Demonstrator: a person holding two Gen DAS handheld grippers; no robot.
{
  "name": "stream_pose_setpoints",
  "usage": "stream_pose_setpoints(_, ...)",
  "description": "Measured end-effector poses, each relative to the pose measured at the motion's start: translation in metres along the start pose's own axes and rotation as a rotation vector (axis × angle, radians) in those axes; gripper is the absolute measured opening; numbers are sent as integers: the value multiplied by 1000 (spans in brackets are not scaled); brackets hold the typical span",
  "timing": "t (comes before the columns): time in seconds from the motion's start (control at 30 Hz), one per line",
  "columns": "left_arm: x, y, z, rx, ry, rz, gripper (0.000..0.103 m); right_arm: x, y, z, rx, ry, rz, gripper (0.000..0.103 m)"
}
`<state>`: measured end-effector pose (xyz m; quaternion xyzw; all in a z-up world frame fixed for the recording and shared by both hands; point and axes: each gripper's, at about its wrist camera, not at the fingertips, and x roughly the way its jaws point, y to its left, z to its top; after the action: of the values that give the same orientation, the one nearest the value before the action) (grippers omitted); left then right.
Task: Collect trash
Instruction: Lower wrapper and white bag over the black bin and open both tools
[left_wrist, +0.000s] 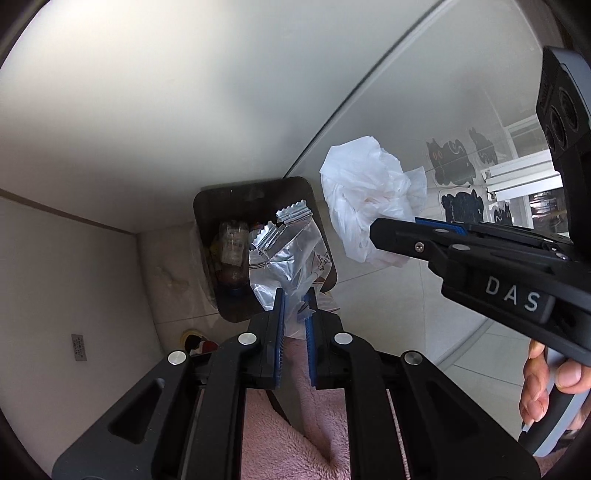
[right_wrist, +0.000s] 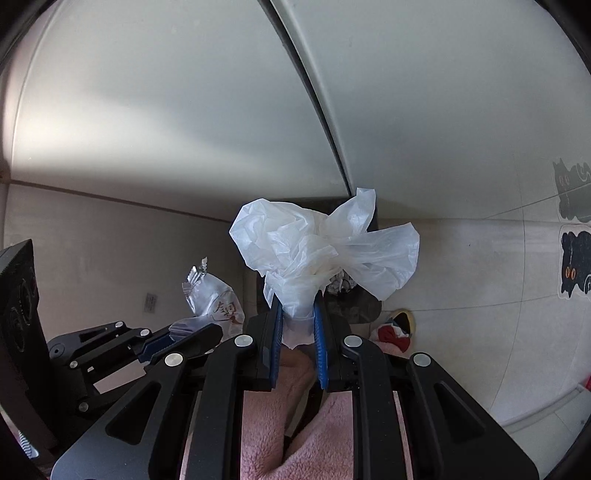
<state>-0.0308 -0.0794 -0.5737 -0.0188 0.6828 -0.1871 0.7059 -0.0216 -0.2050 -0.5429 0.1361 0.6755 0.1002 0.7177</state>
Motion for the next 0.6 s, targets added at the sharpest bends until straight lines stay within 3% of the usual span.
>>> stream_pose_setpoints(0.33,-9,6,2,-18,-19,12,20,-13,4,1,-5,-11,12,25)
stream_pose_setpoints(0.4,-10,6,3,-24,-20,13,29,-15,5,3,-3,-18,17,29)
stream_pose_setpoints(0.57,-16,9,3,-27,-29,27,39,-19,8,3,-7,-23,9,33)
stream_pose_setpoints(0.6,-20,9,3,-25,-33,31,43,-19,10,2,-6,-24,7,39)
